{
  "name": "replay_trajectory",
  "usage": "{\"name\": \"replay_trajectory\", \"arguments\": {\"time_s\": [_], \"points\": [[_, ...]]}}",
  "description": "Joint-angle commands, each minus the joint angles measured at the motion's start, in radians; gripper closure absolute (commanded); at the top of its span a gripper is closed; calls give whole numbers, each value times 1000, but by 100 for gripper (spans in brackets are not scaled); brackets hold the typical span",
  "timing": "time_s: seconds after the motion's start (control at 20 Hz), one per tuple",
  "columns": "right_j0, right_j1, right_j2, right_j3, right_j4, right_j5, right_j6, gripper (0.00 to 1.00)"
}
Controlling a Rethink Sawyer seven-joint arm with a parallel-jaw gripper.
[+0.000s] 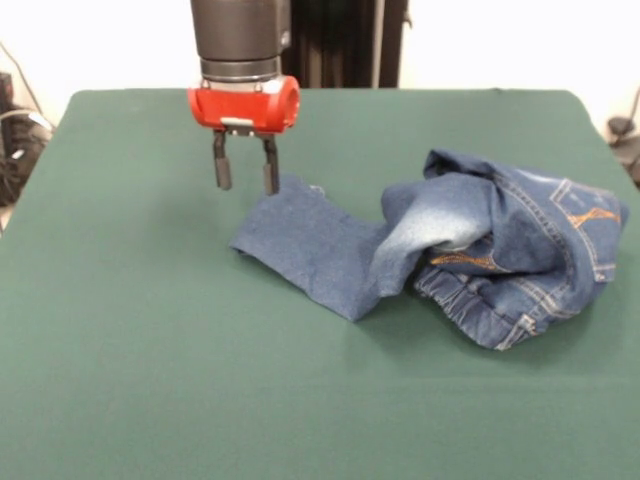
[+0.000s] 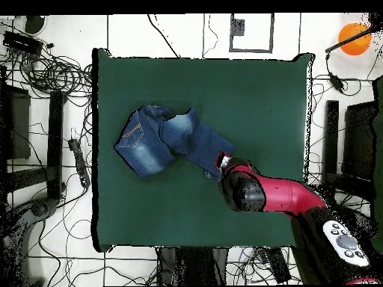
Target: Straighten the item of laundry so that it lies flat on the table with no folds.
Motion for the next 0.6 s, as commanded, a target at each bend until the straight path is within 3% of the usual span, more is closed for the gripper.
{"name": "replay_trajectory", "arguments": {"time_s": [0.05, 0.6], "points": [[11, 59, 106, 74, -49, -9, 5, 0], [103, 171, 3, -8, -84, -114, 78, 0]]}}
